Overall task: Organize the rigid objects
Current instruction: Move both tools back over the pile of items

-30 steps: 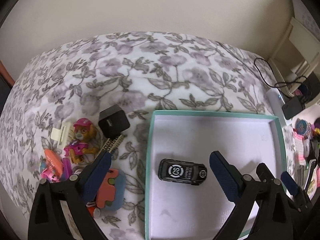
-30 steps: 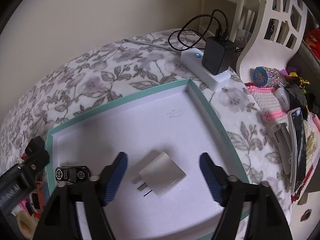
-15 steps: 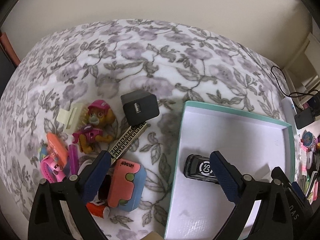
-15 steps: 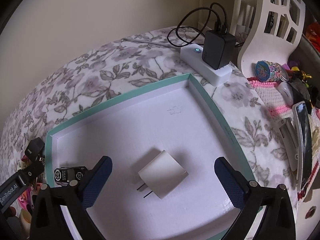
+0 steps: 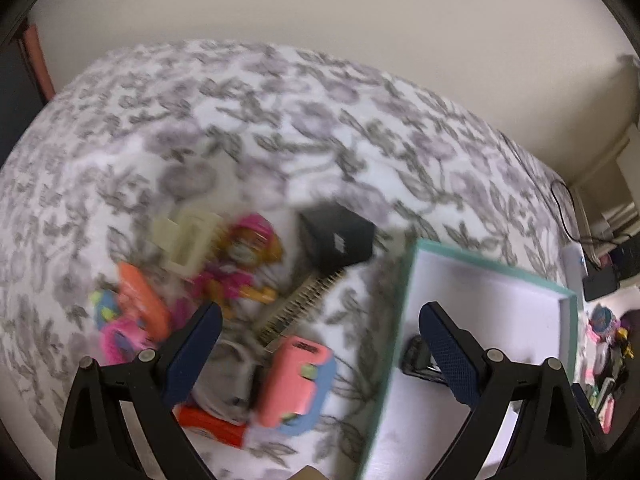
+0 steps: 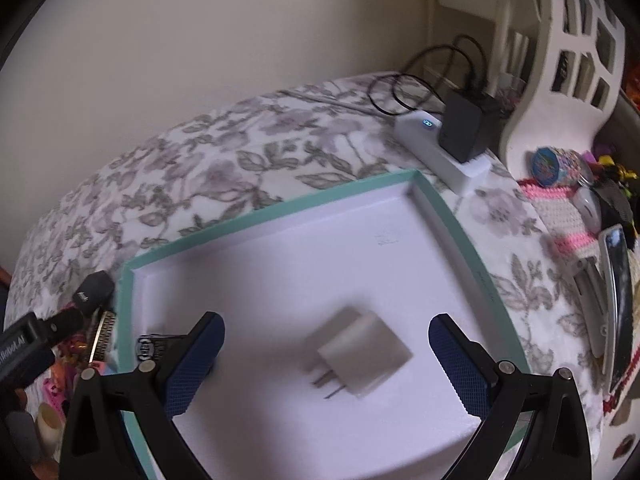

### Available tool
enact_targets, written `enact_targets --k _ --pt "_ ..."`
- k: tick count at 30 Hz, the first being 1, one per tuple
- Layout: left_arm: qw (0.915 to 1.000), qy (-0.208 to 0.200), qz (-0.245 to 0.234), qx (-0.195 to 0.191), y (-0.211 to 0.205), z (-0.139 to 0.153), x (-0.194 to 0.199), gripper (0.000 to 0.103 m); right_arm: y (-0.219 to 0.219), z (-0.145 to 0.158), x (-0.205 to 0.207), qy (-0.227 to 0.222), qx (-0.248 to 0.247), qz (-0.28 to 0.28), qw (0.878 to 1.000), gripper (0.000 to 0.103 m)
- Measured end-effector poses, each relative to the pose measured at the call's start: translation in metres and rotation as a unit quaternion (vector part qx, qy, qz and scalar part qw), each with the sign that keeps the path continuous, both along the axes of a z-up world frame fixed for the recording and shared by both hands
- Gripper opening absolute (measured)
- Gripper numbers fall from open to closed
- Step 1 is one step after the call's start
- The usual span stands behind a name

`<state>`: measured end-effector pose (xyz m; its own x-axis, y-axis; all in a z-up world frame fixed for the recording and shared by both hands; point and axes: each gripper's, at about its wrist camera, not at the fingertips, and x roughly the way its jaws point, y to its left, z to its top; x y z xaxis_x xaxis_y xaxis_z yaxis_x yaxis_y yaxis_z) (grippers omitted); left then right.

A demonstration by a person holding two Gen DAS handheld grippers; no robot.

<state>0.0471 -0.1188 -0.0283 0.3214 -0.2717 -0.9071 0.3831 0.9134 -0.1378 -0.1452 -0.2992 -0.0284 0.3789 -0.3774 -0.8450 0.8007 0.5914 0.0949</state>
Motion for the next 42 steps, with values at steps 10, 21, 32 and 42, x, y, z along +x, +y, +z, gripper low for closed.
enact_targets --k 10,21,32,42 --pt "0.9952 -0.083 0.035 0.037 0.038 0.024 0.015 0.099 0.038 0.006 0.032 -0.023 0.002 0.082 0.996 0.103" --pt "0.9964 -0.071 0.047 0.004 0.089 0.05 0.022 0.099 0.099 0.026 0.068 -0.041 0.01 0.158 0.987 0.103" --pt "0.9945 -0.011 0.103 0.018 0.147 0.033 0.037 0.099 0.16 0.014 0.103 -0.01 0.042 0.221 0.974 0.103" --pt "0.9832 0.07 0.151 0.074 0.178 -0.012 0.049 0.099 0.194 -0.016 0.121 0.034 0.091 0.233 0.968 0.103"
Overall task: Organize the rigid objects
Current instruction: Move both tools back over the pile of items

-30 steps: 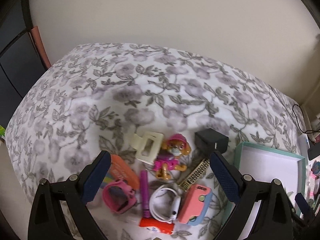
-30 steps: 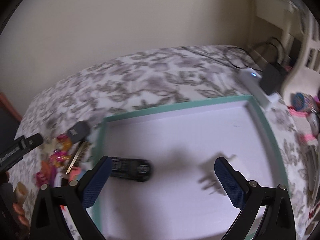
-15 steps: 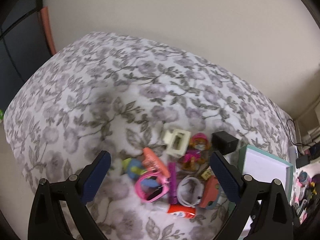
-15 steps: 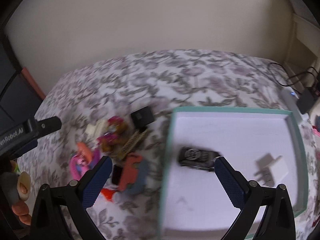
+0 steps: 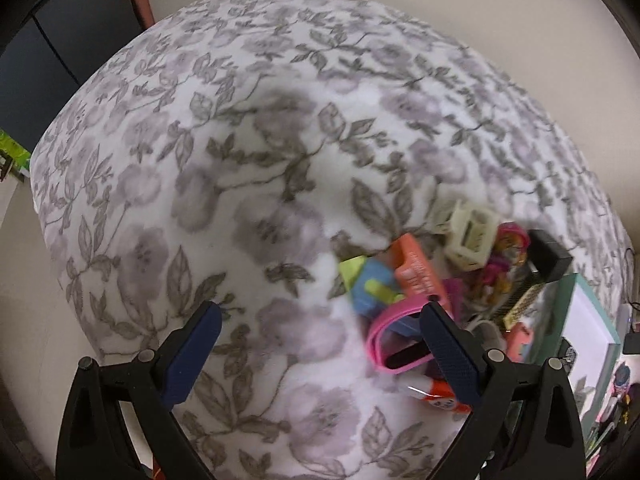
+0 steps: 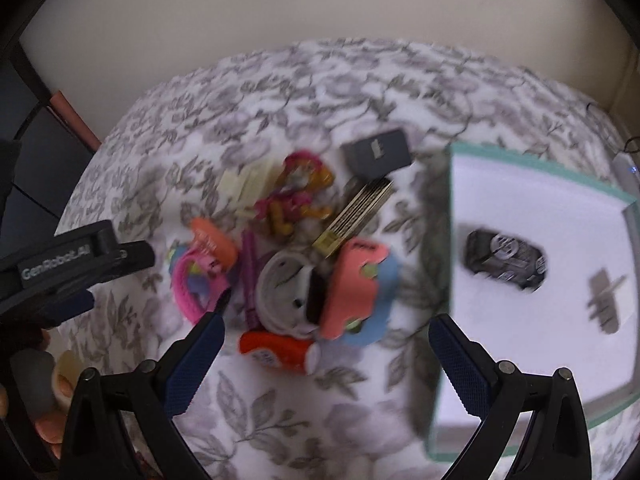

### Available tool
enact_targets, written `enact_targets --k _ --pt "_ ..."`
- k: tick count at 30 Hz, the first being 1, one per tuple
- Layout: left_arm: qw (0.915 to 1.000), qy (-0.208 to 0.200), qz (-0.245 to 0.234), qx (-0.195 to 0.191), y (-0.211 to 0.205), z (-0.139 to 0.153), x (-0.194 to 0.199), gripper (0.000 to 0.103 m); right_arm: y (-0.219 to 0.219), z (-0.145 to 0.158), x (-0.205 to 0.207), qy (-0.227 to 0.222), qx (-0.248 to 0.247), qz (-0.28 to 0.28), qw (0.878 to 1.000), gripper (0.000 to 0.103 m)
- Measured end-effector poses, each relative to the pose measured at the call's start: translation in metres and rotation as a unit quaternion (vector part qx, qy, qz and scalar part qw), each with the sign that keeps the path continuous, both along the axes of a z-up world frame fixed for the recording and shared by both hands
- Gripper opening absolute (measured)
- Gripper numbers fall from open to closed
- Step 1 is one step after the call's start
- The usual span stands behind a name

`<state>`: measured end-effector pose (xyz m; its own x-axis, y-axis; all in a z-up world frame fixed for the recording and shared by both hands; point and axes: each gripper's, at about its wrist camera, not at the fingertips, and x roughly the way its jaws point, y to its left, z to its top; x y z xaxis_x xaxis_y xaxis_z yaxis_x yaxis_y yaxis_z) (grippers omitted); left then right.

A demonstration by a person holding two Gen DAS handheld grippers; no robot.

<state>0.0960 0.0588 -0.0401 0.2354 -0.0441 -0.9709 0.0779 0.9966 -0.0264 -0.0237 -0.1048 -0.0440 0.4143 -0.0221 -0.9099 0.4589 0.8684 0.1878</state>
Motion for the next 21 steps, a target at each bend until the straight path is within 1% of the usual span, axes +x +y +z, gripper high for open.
enact_targets --k 3,7,11,13,18,21 --pt "0.9997 0.016 0.012 0.014 0.005 -0.01 0.003 0.099 0.009 -0.007 0.003 0.014 0.013 -0.001 1.0 0.103" --pt "0.9987 0.032 0.039 0.01 0.017 -0.017 0.008 0.099 0.019 -0.017 0.007 0.031 0.026 -0.002 0.999 0.103" --pt "0.9976 0.034 0.059 0.008 0.029 -0.017 0.011 0.099 0.025 -0.026 0.011 0.049 0.03 -0.007 0.998 0.103" --pt "0.9974 0.032 0.064 0.004 0.035 -0.015 0.012 0.099 0.028 -0.031 0.014 0.055 0.032 -0.007 0.998 0.103" --pt "0.9973 0.031 0.066 0.001 0.041 -0.013 0.014 0.099 0.034 -0.04 0.021 0.068 0.018 -0.005 0.997 0.103" --pt "0.9972 0.036 0.066 -0.001 0.042 -0.014 0.016 0.099 0.036 -0.046 0.025 0.076 0.018 -0.01 0.997 0.1"
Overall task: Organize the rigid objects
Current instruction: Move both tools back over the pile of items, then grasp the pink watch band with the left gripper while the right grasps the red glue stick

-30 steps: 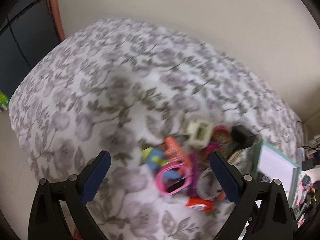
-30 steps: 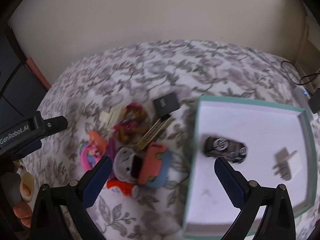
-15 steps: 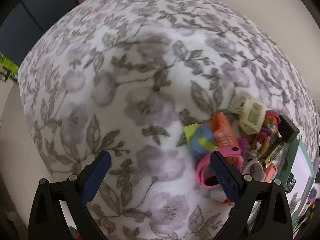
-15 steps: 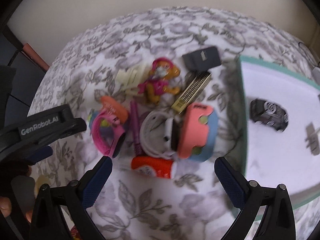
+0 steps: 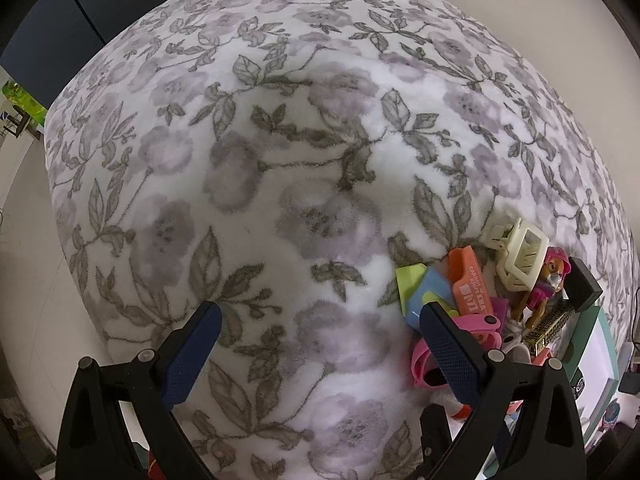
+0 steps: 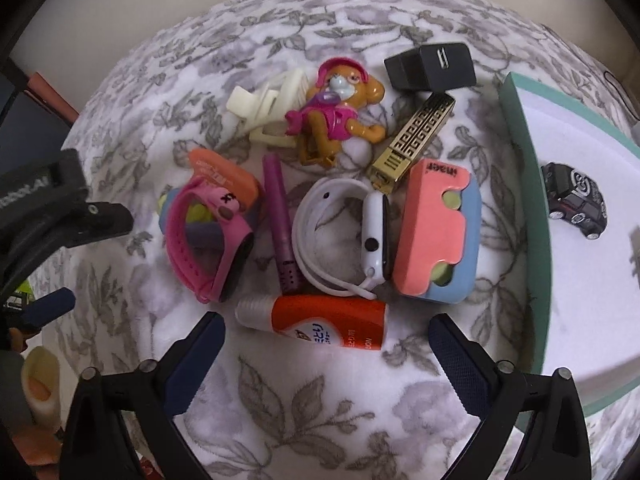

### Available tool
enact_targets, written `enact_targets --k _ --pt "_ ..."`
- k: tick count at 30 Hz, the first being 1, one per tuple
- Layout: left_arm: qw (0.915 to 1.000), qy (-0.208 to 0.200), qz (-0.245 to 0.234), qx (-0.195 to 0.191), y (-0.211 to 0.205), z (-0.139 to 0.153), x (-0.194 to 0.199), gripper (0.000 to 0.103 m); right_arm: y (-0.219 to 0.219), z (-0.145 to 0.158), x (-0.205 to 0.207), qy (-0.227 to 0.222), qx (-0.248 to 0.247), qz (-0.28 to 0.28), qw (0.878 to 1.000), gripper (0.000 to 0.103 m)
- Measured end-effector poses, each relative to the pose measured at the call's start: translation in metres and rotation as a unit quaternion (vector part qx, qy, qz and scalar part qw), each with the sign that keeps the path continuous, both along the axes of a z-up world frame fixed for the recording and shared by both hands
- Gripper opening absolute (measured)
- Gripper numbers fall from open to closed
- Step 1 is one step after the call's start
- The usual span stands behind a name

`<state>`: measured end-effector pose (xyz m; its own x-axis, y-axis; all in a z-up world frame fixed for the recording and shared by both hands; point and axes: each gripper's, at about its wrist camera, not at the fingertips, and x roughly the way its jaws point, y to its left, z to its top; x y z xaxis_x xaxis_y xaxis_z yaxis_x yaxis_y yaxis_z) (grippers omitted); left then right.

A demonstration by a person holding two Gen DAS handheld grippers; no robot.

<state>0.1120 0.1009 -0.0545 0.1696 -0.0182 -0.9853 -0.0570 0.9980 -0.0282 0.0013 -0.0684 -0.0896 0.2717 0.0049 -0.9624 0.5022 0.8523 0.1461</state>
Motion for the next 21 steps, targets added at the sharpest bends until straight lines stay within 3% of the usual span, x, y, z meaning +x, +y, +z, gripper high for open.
enact_targets --k 4,10,21 --pt "1.0 0.0 -0.001 -0.001 -0.001 -0.001 0.0 0.099 0.004 -0.001 0.002 -0.004 -0.009 -0.005 1.0 0.099" --pt "0.9999 -0.003 -0.014 -0.003 -0.008 0.002 0.001 0.099 0.01 0.001 0.009 0.002 -0.025 -0.013 1.0 0.08" --pt "0.9991 0.007 -0.034 -0.026 -0.03 -0.001 -0.003 0.099 -0.017 0.007 0.001 0.007 0.001 -0.038 0.999 0.08"
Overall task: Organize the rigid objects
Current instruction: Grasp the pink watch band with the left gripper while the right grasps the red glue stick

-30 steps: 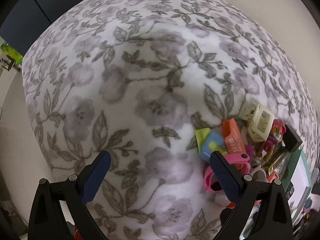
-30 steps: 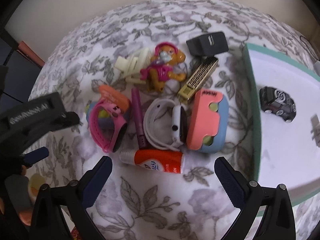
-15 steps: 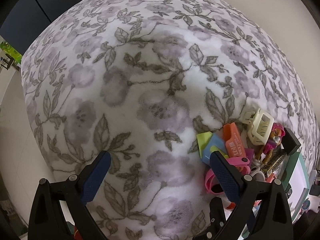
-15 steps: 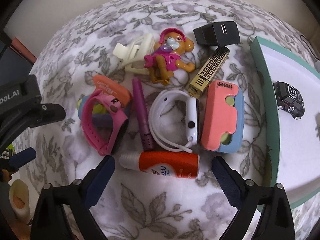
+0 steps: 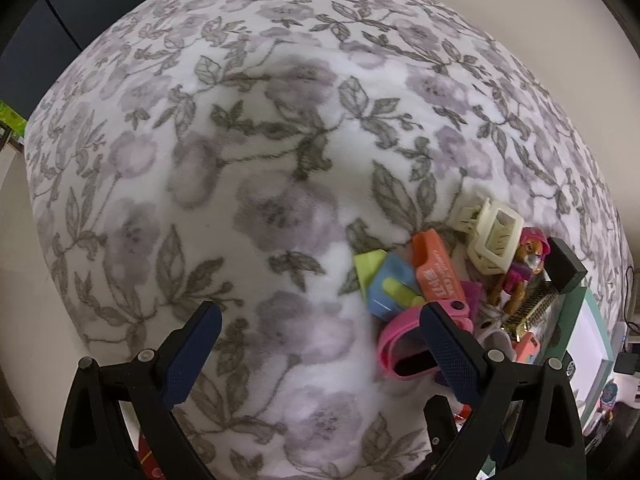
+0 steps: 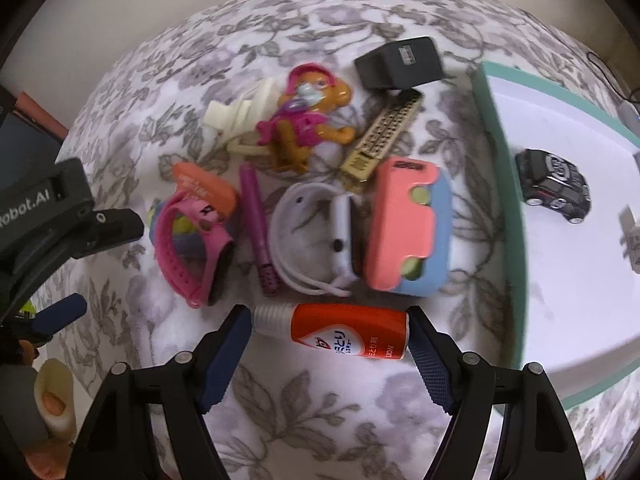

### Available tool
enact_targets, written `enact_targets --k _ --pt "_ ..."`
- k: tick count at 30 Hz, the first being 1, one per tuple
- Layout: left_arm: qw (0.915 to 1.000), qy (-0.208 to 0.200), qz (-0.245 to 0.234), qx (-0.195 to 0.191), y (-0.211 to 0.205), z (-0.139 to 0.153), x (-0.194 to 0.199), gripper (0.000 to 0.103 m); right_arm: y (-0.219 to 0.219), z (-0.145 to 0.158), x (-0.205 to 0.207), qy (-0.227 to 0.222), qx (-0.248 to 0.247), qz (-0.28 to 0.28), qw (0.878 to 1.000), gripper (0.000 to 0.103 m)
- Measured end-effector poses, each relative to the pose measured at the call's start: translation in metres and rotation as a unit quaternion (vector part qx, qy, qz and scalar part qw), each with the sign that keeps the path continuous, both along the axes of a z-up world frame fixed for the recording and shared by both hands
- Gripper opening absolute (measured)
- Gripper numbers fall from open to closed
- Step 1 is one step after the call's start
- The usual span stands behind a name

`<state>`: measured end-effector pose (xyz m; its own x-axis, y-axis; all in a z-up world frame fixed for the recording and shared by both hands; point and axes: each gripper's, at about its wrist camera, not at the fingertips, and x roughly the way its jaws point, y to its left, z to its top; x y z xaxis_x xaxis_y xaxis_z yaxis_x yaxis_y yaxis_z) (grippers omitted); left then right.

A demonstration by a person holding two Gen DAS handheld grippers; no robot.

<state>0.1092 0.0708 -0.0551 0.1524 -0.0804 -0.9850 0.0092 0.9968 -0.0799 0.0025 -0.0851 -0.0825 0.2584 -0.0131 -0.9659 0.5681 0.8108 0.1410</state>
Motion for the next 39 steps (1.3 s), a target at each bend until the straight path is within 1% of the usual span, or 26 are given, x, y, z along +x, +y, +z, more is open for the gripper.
enact_targets --k 5,11,14,19,29,31,33,35,36,39 --pt "0.9997 0.007 -0.013 -0.019 -0.015 -0.002 -0.004 0.099 -0.024 0.007 -0.01 -0.01 0.015 -0.026 1.0 0.08" --pt "0.9991 0.006 -0.036 -0.024 -0.04 -0.004 -0.007 0.099 -0.04 0.019 -0.019 -0.028 0.022 -0.043 0.998 0.08" --pt "0.9989 0.007 -0.044 -0.018 -0.054 -0.007 -0.01 0.099 -0.045 0.024 -0.023 -0.034 0.019 -0.045 0.998 0.08" --pt "0.9987 0.01 -0.05 -0.004 -0.069 -0.014 -0.011 0.099 -0.049 0.027 -0.029 -0.039 0.028 -0.043 0.998 0.08" --pt "0.9974 0.01 -0.071 0.011 -0.083 -0.026 -0.017 0.099 -0.051 0.031 -0.034 -0.042 0.032 -0.044 0.998 0.08" --pt "0.9971 0.01 -0.075 0.006 -0.082 -0.027 -0.02 0.091 -0.05 0.031 -0.034 -0.042 0.032 -0.044 0.998 0.08" --pt "0.9964 0.013 -0.082 -0.018 -0.083 -0.028 -0.022 0.072 -0.05 0.031 -0.034 -0.042 0.032 -0.045 0.998 0.08" --pt "0.9953 0.011 -0.092 -0.028 -0.087 -0.027 -0.024 0.062 -0.051 0.031 -0.034 -0.043 0.033 -0.046 0.997 0.08" --pt "0.9947 0.008 -0.098 -0.027 -0.09 -0.026 -0.026 0.058 -0.05 0.032 -0.035 -0.044 0.034 -0.046 0.997 0.08" --pt "0.9939 0.004 -0.109 -0.02 -0.097 -0.024 -0.028 0.058 -0.05 0.032 -0.035 -0.043 0.033 -0.047 0.997 0.08"
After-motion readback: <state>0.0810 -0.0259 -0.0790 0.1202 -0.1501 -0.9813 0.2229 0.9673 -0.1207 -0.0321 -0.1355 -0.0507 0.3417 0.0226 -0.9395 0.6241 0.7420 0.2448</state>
